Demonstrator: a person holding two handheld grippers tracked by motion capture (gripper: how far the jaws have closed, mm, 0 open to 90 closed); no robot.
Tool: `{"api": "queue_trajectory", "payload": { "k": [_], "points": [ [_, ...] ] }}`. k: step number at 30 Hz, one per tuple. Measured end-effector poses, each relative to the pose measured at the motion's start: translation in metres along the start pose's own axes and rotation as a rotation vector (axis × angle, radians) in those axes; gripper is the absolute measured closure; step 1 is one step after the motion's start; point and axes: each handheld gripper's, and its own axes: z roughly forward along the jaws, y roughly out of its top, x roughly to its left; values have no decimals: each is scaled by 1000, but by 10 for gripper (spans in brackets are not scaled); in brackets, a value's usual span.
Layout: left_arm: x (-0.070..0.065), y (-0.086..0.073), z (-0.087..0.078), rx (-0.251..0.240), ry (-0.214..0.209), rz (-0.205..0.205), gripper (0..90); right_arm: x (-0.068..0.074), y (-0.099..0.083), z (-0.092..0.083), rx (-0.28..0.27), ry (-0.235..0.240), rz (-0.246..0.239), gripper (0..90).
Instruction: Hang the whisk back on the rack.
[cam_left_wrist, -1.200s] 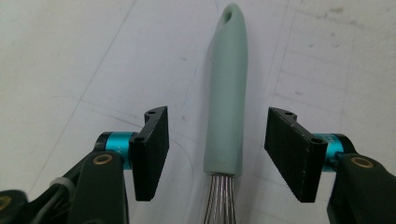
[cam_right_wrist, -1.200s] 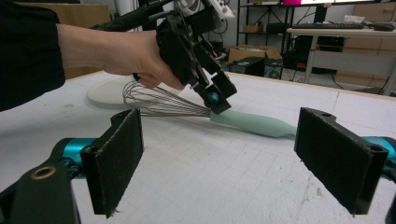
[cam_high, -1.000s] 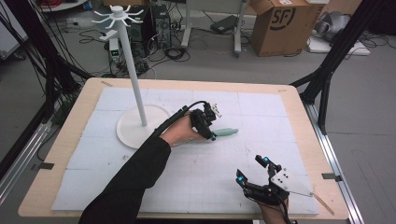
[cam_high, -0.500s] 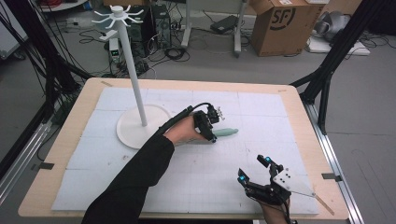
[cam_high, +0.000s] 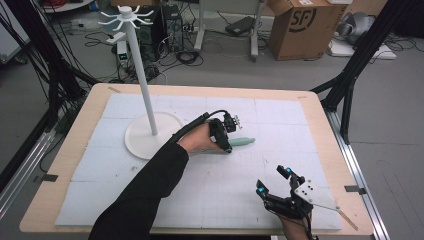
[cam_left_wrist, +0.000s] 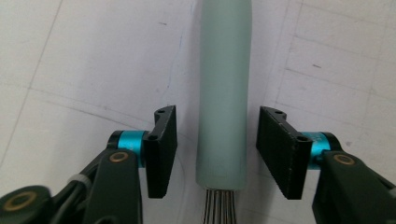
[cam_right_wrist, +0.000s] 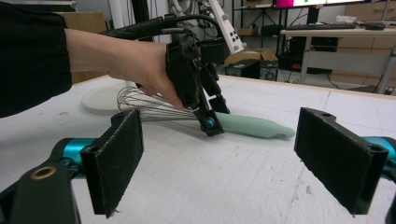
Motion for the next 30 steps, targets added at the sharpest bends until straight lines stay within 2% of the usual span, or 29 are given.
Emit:
{"api": "queue_trajectory", "payload": {
  "k": [4, 5, 9, 14, 15, 18, 19, 20, 22, 23, 25, 26, 27, 28, 30],
  "points": [
    [0, 1, -1, -5, -7, 8, 684, 0, 0, 0, 1, -3, 0, 145],
    [0, 1, -1, -1, -4, 25, 688, 0, 0, 0, 1, -4, 1, 145],
    [-3, 3, -1, 12, 12, 44, 694, 0, 0, -1, 2, -7, 1, 145],
    [-3, 0, -4, 7, 9, 45, 696, -1, 0, -2, 0, -9, 0, 145],
    [-3, -2, -6, -6, 5, 34, 696, -1, 0, -3, 1, -11, 0, 145],
    [-3, -7, -14, -39, 6, 44, 696, 0, 0, -2, 0, -12, 0, 145],
    [-4, -10, -21, -72, -6, 32, 697, 0, 0, -2, 5, -11, -5, 145],
    [-4, -10, -21, -72, -6, 32, 697, 0, 0, -2, 5, -11, -5, 145],
    [-6, -13, -32, -124, -6, 17, 697, 1, 0, -3, 2, -8, -10, 145],
    [-6, -13, -32, -124, -6, 17, 697, 1, 0, -3, 2, -9, -8, 144],
    [-7, -16, -41, -167, -8, 8, 697, 1, -1, -3, 4, -12, -9, 145],
    [-9, -20, -51, -202, -12, 1, 696, 1, -1, -3, 7, -12, -6, 145],
    [-9, -20, -51, -202, -12, 1, 697, 1, -1, -3, 8, -14, -8, 145],
    [-11, -25, -60, -243, -17, -11, 697, 1, -1, -2, 6, -15, -10, 145],
    [-12, -28, -65, -255, -13, -10, 697, 2, -1, -2, 13, -13, -15, 145]
  ]
}}
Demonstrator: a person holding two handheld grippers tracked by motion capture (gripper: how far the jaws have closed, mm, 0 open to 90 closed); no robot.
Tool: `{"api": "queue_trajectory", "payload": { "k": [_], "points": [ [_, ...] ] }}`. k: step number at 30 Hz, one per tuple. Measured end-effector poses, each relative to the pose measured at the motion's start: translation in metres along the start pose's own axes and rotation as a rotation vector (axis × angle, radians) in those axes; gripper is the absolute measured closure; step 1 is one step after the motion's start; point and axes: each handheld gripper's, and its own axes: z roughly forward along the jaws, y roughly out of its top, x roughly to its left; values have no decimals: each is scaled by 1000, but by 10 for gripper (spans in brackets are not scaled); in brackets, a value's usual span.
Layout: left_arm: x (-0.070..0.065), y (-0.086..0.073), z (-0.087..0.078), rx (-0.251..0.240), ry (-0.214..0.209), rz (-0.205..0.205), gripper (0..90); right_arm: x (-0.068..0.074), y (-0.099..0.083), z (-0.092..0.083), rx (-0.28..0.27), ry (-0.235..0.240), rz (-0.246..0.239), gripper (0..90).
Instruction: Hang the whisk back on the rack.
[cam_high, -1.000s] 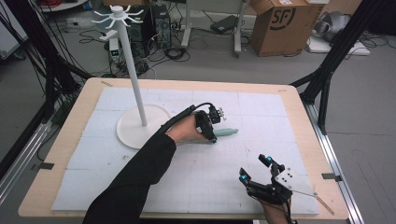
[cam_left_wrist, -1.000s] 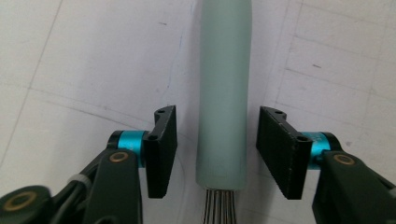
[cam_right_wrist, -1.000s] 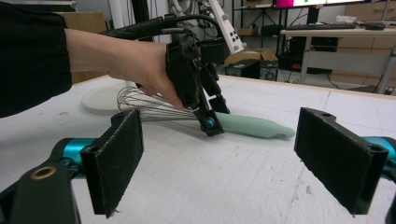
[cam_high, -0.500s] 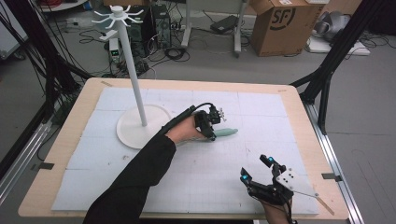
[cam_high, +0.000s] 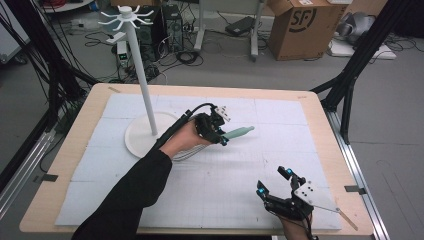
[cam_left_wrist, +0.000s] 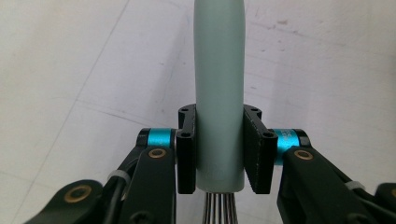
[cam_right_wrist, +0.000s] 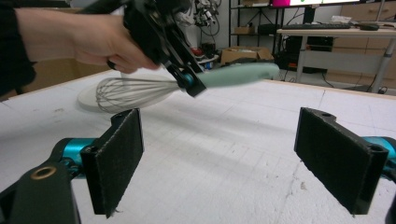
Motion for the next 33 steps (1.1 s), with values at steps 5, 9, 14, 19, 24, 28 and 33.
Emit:
{"api": "queue_trajectory", "payload": {
  "k": [5, 9, 14, 19, 24, 28, 33],
  "points": [
    [-6, -10, -26, -91, 17, -18, 697, 3, -1, 0, 6, -4, -8, 145],
    [-10, -17, -49, -158, 42, -19, 697, 3, -1, 1, 12, -5, -14, 145],
    [-16, -24, -81, -230, 64, -36, 697, 5, -1, 4, 20, -1, -19, 145],
    [-20, -29, -110, -287, 91, -44, 697, 7, -1, 5, 24, 4, -27, 145],
    [-24, -33, -136, -345, 94, -68, 696, 11, 0, 9, 27, 11, -36, 145],
    [-28, -33, -157, -396, 83, -79, 696, 13, -1, 12, 36, 13, -43, 145],
    [-29, -30, -183, -435, 96, -69, 696, 10, -1, 13, 41, 5, -35, 145]
  ]
}}
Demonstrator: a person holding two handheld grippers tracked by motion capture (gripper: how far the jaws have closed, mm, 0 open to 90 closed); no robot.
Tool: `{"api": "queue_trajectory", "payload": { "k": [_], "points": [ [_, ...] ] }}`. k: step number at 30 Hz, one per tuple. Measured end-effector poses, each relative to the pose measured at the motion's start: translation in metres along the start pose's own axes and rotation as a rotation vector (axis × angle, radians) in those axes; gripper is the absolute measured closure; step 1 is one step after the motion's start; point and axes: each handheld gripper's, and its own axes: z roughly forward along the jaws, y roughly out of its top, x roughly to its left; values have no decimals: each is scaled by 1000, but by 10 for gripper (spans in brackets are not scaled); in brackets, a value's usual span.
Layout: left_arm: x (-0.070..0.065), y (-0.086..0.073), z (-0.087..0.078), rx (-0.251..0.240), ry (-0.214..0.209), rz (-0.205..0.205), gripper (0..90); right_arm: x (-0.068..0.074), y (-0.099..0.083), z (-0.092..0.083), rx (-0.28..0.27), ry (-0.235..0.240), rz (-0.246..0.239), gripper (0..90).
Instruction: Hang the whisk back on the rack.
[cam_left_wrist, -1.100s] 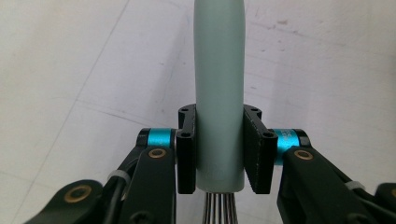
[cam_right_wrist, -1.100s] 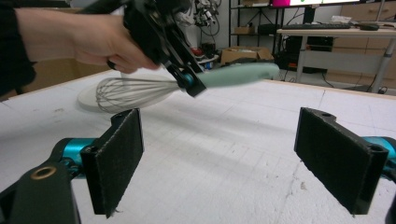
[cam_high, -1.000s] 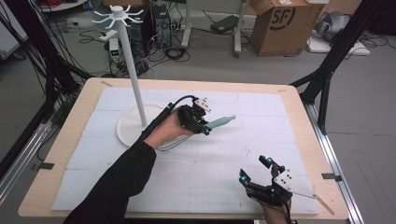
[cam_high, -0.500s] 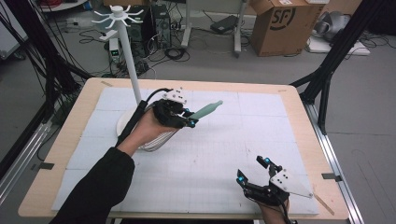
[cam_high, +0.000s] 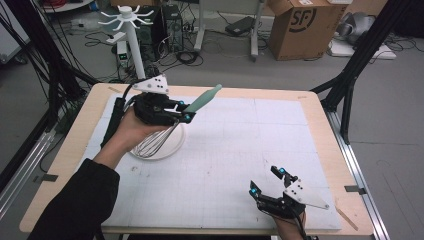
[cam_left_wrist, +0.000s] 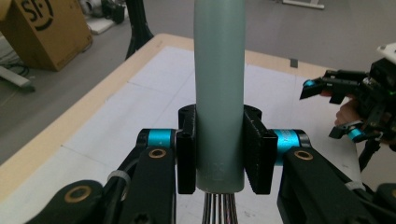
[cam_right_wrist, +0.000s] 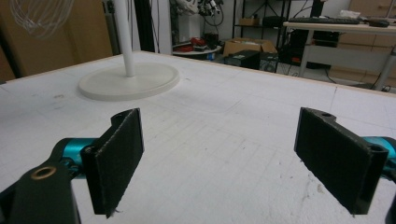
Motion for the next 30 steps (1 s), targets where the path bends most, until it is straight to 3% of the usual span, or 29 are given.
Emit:
{"api": "queue_trajectory", "payload": {
  "k": [7, 14, 19, 30],
  "points": [
    [7, 8, -26, -45, 23, -27, 696, -3, -2, -2, -1, -12, 8, 145],
    [10, 18, -50, -46, 49, -49, 696, -3, -2, -3, -1, -16, 7, 145],
    [13, 25, -68, -58, 63, -87, 696, -3, -2, -3, 2, -18, 8, 145],
    [20, 44, -102, -110, 114, -84, 695, -4, -2, -2, 1, -18, 7, 145]
  ]
}}
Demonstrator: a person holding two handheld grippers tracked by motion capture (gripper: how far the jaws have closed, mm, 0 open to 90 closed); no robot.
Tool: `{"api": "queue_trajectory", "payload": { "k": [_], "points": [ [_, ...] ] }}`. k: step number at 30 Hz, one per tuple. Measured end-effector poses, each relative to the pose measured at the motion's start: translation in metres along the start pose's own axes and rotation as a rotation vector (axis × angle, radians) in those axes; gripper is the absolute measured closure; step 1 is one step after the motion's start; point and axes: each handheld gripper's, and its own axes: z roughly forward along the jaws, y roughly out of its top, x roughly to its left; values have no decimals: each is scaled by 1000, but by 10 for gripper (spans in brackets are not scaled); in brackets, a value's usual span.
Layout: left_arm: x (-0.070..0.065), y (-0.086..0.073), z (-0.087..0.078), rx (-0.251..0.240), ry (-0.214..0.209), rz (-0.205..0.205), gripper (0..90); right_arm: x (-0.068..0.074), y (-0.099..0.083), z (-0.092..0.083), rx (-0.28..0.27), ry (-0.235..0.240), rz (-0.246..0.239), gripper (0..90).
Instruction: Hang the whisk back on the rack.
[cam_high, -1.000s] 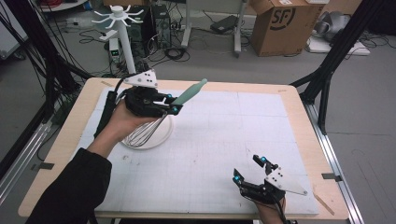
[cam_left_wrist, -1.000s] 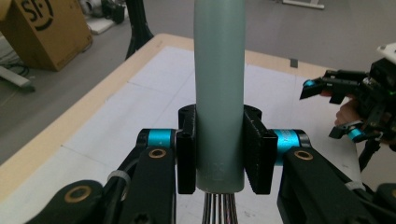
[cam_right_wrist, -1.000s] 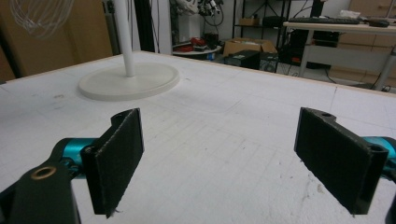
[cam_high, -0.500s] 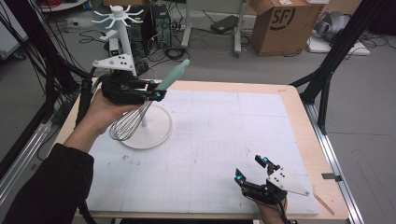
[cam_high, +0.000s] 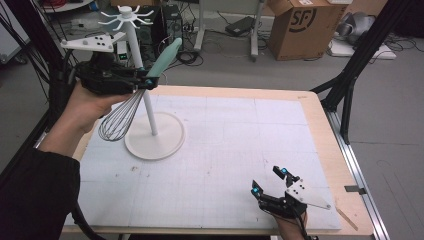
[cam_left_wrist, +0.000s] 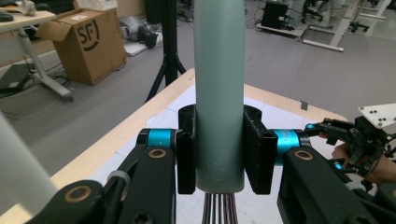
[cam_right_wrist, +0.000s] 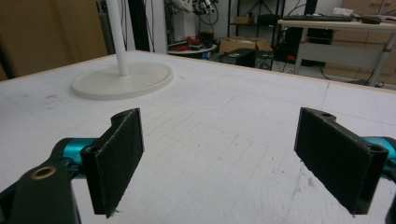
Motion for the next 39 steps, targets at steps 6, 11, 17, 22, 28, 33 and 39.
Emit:
{"api": "queue_trajectory", "payload": {
  "k": [6, 11, 17, 22, 28, 33, 39],
  "points": [
    [9, -1, -14, -27, 26, -23, 696, 0, 0, 0, -4, 1, 3, 145],
    [17, -3, -23, -48, 41, -38, 696, 0, 0, 0, -2, 0, 5, 144],
    [19, -5, -30, -61, 47, -40, 695, 0, 0, 0, -1, -1, 3, 145],
    [23, -5, -37, -83, 55, -54, 695, 0, 0, 0, -1, -2, 4, 145],
    [24, -7, -39, -98, 55, -63, 695, 0, 0, 0, -1, -1, 5, 145],
    [26, -10, -38, -108, 44, -78, 695, 0, 0, -1, -6, -3, -5, 145],
    [32, -16, -41, -129, 41, -106, 695, 0, 0, -1, -6, -5, 0, 144]
  ]
}}
